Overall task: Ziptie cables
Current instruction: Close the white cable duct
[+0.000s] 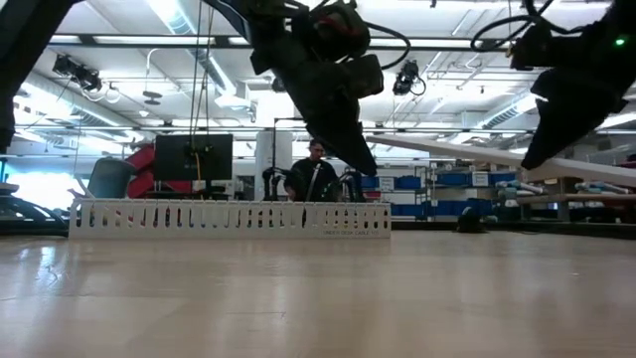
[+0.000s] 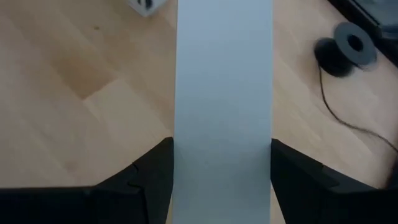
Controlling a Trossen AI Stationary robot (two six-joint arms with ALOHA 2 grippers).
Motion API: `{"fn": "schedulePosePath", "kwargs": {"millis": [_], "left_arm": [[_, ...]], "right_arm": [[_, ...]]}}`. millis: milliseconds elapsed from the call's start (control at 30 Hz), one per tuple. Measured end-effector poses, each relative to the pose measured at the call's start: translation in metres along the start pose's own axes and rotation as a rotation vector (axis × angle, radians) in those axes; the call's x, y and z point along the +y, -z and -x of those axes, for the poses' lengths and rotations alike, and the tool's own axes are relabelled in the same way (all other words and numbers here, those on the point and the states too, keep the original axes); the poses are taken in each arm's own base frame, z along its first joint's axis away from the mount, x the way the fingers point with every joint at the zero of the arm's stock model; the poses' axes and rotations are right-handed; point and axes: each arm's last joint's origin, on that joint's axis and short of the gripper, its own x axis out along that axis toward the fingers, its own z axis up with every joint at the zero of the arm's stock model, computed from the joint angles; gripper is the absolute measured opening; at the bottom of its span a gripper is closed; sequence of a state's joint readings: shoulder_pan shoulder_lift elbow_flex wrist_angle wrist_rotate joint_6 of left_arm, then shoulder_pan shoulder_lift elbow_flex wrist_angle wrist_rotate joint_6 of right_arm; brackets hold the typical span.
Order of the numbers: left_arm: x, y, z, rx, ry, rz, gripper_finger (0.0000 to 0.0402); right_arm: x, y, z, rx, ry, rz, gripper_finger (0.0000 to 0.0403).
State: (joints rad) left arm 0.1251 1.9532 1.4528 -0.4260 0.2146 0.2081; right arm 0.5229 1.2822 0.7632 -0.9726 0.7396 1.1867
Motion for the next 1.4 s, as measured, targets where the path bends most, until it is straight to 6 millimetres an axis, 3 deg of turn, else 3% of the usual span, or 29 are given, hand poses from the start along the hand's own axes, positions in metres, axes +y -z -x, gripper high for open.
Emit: {"fn": "schedulePosePath", "kwargs": {"millis": [333, 533, 900, 1133, 1400], "left_arm": [[0.017, 0.002, 0.004, -0.021, -0.040, 0.028, 0.0168], [0.035, 0.006, 0.008, -0.015, -0.121, 0.085, 0.0168], [0.052, 0.010, 0.008, -0.100, -0.235, 0.205, 0.0167], [0.049, 0.026, 0.004, -0.177, -0.249, 0.298, 0.0167], [0.050, 0.021, 0.005, -0.244, -0.262, 0.342, 0.0167]], "right_arm": [[-0.055, -0.040, 0.000, 0.017, -0.140, 0.050, 0.0215], [-0.081, -0.054, -0.002, 0.025, -0.181, 0.056, 0.0215], [-0.105, -0.065, -0.017, 0.104, -0.286, 0.180, 0.0215], [-0.118, -0.069, -0.024, 0.107, -0.346, 0.310, 0.0215], [-0.136, -0.072, -0.032, 0.096, -0.402, 0.419, 0.0215]]}}
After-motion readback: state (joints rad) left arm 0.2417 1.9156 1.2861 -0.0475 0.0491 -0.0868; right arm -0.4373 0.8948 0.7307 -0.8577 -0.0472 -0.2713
